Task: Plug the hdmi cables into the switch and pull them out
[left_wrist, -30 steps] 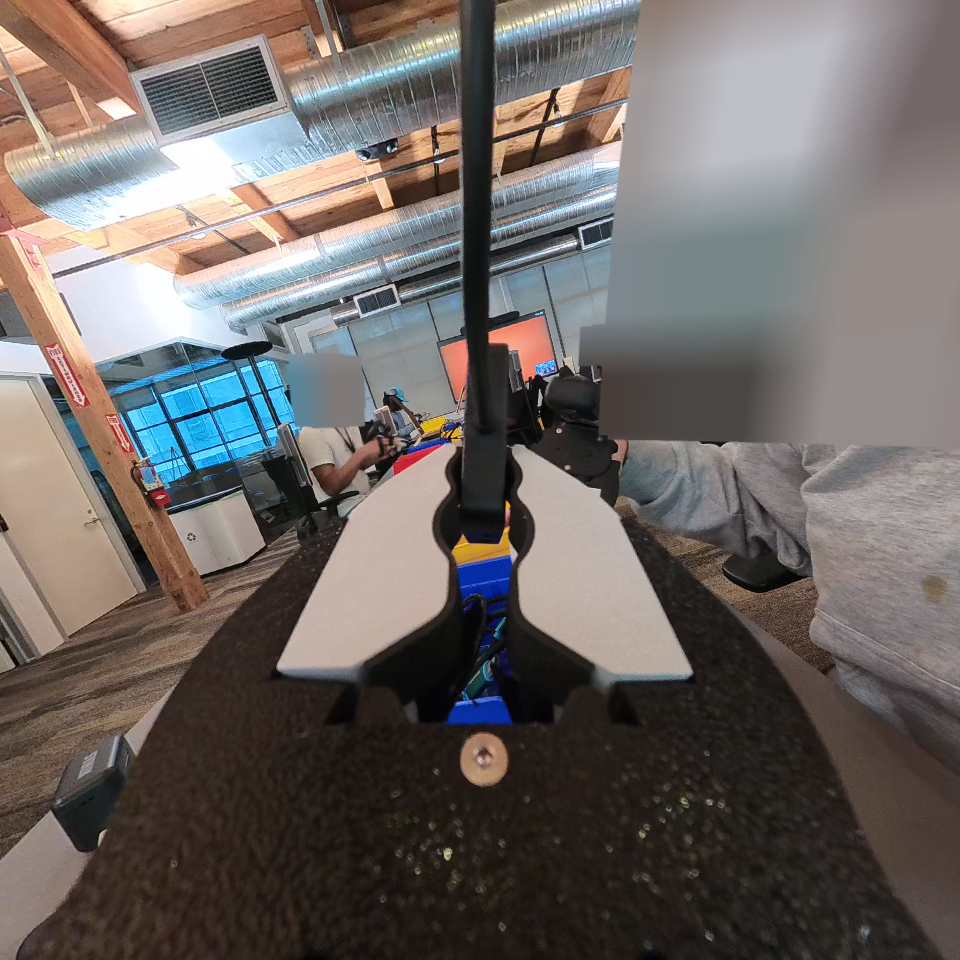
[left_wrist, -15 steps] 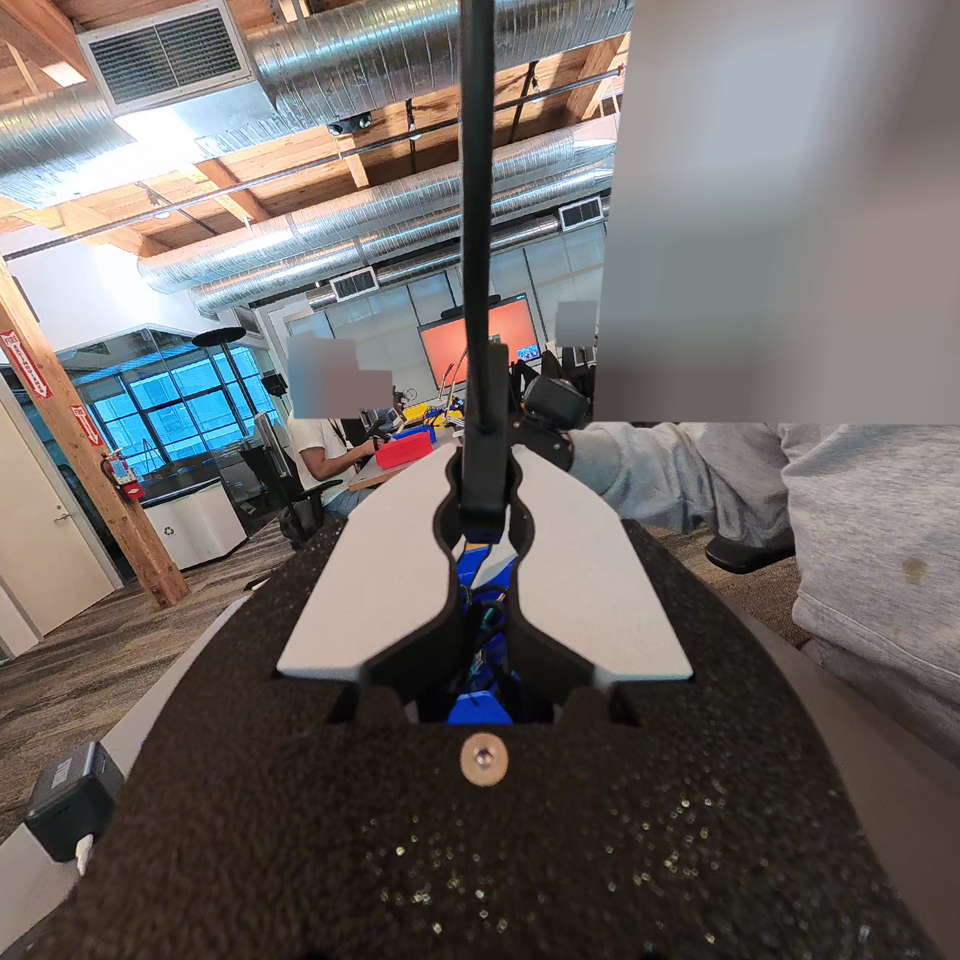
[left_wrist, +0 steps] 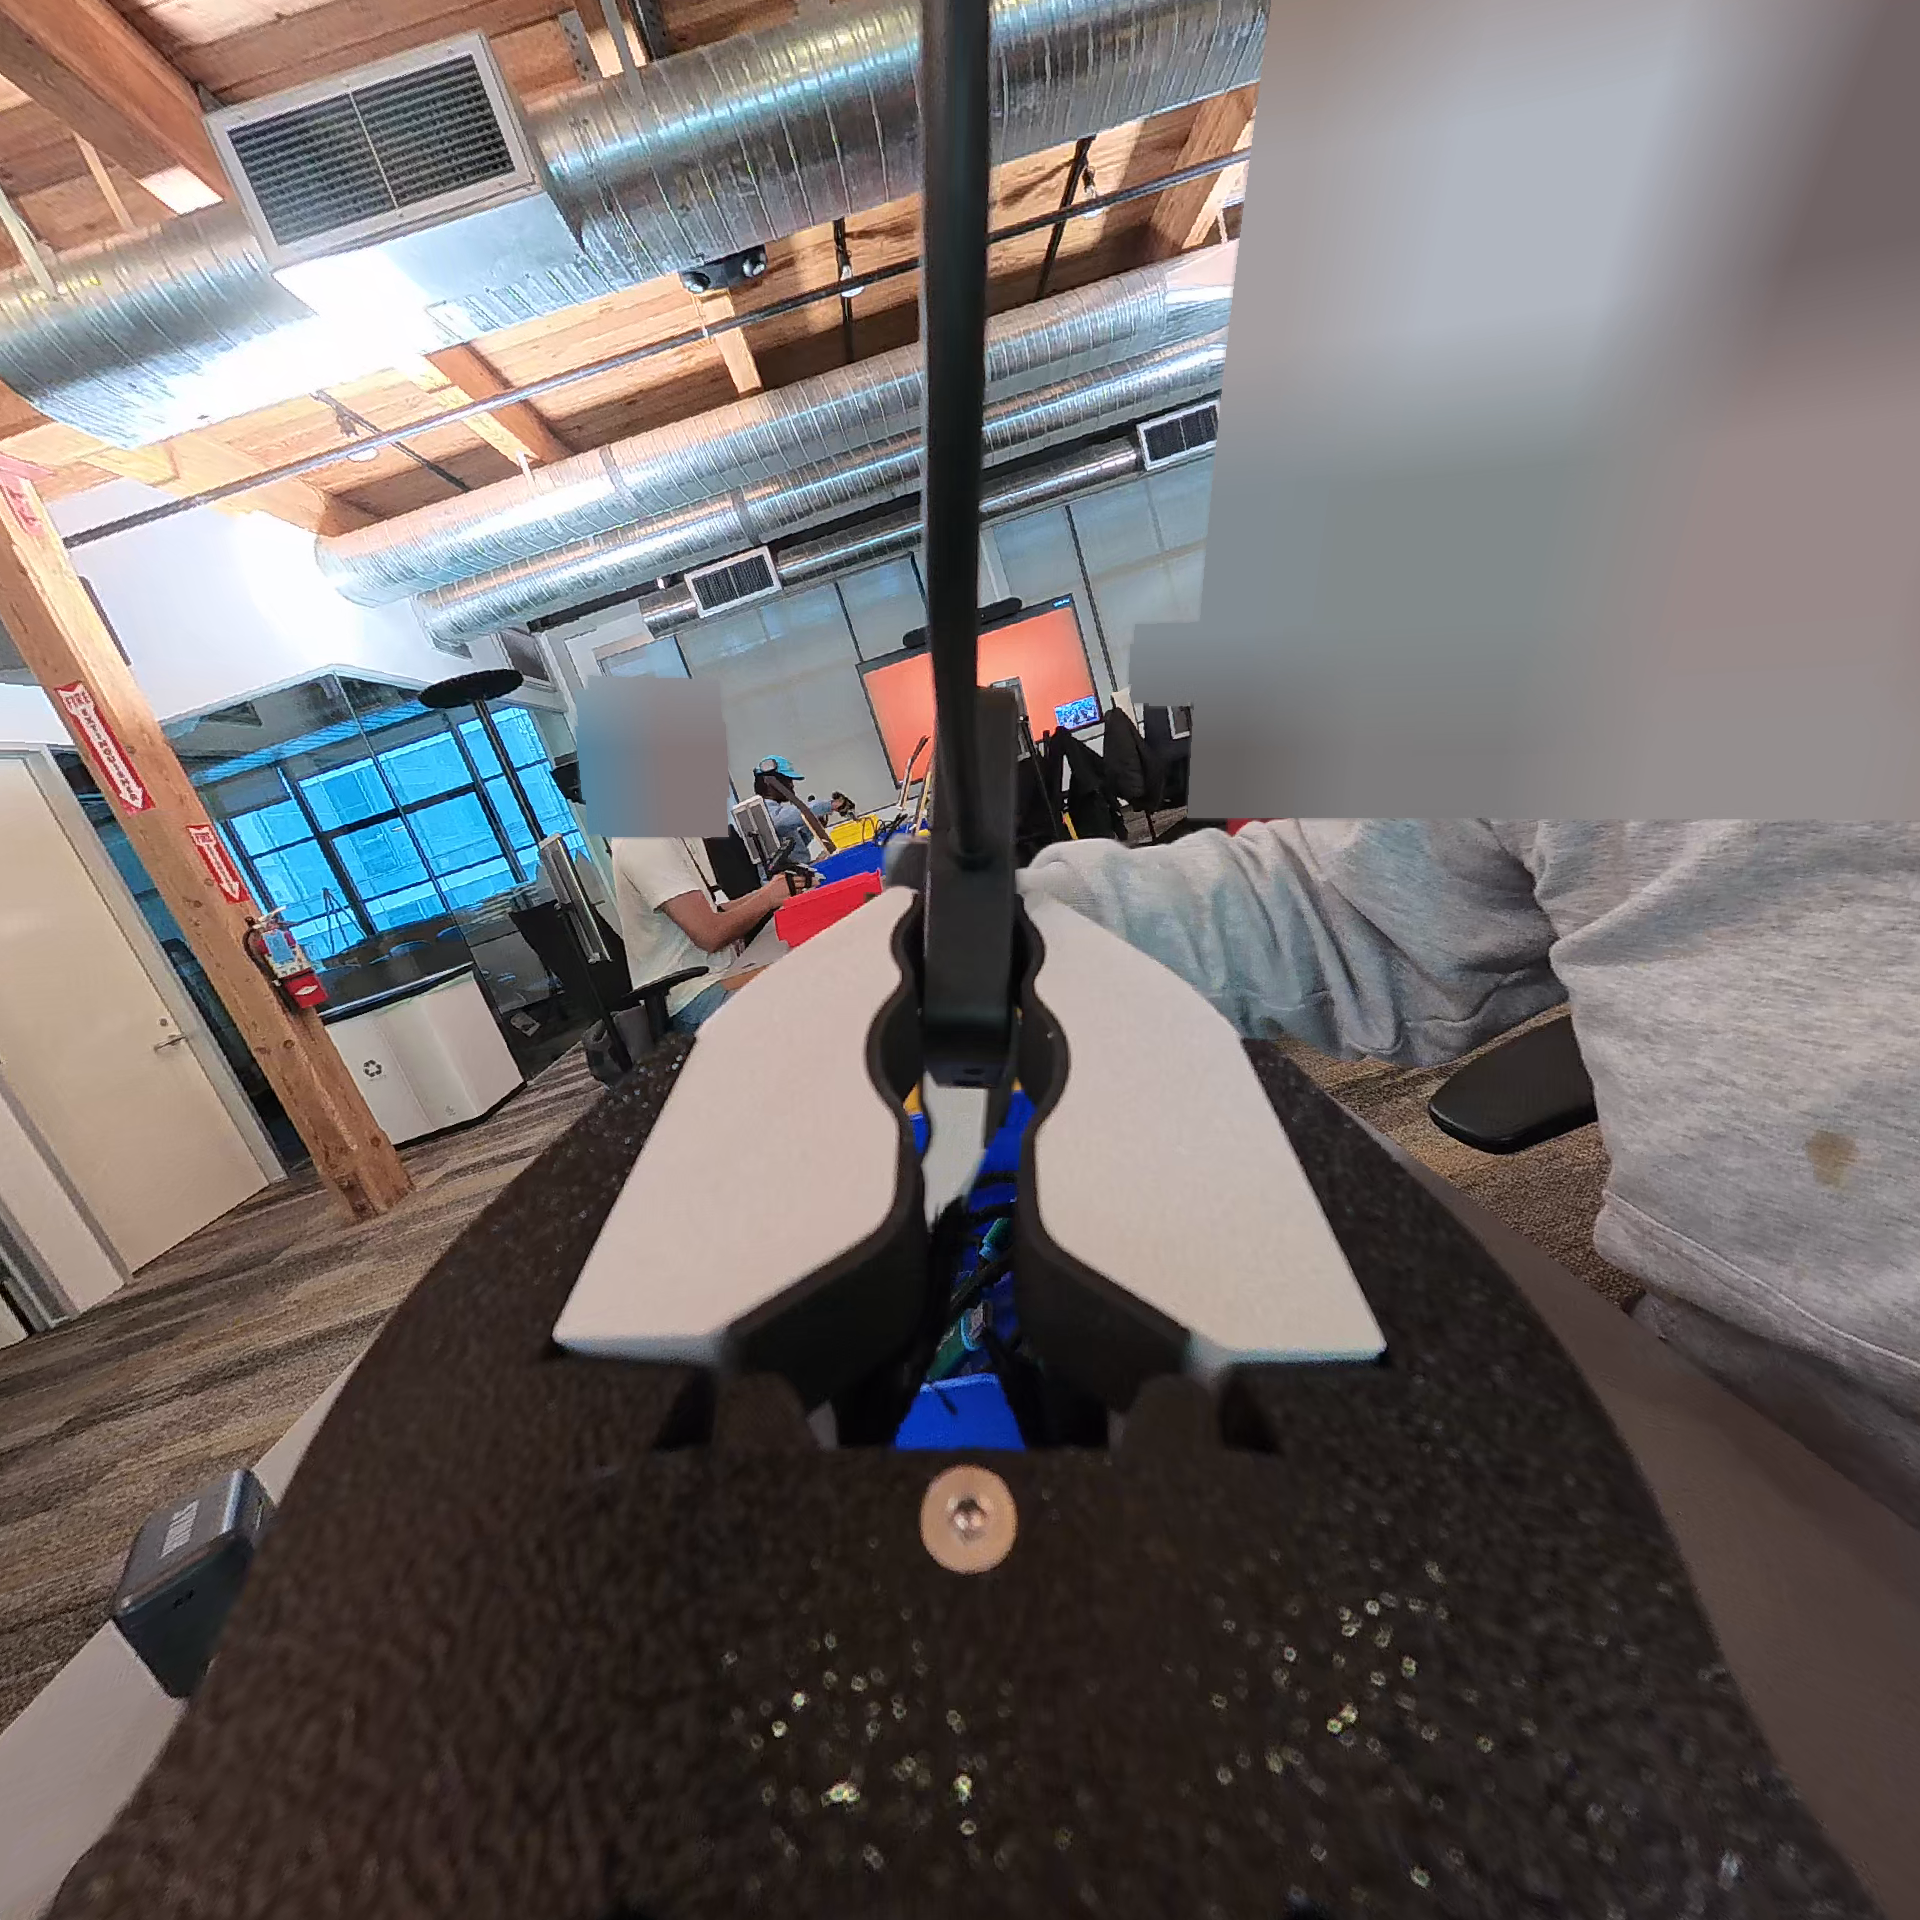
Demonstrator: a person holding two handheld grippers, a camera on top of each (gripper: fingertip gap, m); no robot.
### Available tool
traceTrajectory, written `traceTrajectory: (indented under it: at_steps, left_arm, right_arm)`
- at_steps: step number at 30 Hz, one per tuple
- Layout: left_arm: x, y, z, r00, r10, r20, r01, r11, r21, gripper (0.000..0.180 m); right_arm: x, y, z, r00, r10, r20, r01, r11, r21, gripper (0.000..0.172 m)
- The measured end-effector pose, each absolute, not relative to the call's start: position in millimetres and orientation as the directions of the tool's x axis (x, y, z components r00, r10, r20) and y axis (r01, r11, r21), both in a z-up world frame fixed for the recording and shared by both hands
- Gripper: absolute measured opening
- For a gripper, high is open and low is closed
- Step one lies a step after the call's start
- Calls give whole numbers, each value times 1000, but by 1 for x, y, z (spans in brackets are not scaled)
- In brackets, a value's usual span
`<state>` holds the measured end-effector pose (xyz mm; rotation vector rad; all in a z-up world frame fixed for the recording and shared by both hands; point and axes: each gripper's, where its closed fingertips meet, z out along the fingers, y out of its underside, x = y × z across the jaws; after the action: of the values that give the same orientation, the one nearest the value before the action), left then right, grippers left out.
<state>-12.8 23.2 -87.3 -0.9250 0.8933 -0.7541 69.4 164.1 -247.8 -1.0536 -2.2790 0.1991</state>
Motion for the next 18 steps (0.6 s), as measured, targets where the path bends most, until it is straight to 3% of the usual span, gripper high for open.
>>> traceTrajectory:
  at_steps: [3,7,13,18]
  left_arm:
    - [-13,23,-88,433,-847,-308,161,409,-898,14]
    - [-12,23,-88,434,-845,-313,151,411,-899,13]
    - [-15,24,-89,435,-848,-303,160,405,-900,13]
    - [-15,25,-90,436,-849,-299,157,399,-903,14]
  right_arm:
    - [69,164,-255,-525,757,390,653,652,-386,19]
    - [73,155,-272,-626,682,377,620,729,-290,22]
    - [62,147,-283,-660,554,508,532,821,-206,23]
    - [55,146,-286,-626,526,575,504,836,-216,22]
